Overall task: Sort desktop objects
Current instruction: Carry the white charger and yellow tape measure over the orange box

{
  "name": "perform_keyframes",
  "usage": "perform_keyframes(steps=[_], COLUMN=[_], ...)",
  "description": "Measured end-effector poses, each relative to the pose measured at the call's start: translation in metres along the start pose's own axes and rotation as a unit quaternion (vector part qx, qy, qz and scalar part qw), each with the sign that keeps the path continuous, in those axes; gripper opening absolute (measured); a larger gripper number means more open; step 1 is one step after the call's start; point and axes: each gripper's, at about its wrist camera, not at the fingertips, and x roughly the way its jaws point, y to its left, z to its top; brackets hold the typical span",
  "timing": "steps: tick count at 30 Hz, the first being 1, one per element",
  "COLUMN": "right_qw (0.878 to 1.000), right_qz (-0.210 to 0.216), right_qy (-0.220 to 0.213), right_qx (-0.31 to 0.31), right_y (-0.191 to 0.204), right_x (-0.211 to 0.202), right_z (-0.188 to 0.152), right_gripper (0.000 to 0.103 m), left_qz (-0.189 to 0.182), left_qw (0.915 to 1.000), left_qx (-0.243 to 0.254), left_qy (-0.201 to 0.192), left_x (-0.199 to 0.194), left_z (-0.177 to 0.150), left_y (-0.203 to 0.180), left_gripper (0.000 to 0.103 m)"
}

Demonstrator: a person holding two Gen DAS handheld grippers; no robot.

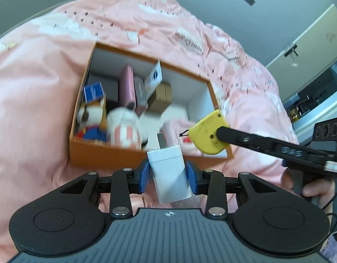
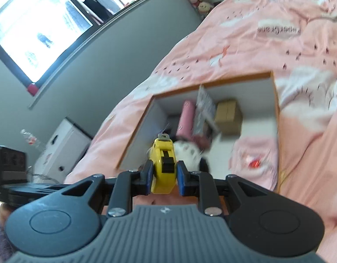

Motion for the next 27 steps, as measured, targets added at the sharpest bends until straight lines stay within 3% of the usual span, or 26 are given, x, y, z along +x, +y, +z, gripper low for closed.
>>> perform_keyframes(steps=[7, 17, 27], right_qw=[0.996, 0.987, 0.979], right_qz=[-0.080, -0.097, -0.121], right_qy=[0.034, 0.123, 0.151], right_qx=[-0.011, 0.045, 0.060], right_y=[-0.026, -0.060, -0.072], right_x=[0.060, 0.132, 0.159], right_z=[0.027, 0.040, 0.043], right_gripper=[0.024, 0.024, 0.025], left_qz=[0.011, 0.012, 0.014], left_qw=[0.9995, 0.9990, 0.9989], left_qx=[-0.023, -0.040, -0.044], left_qy=[-0.021, -0.014, -0.006], left_x=[0.018, 0.040, 0.052], left_z=[0.025, 0.041, 0.046], left_y=[0.012, 0.030, 0.037], left_gripper=[0.042, 0.042, 0.042])
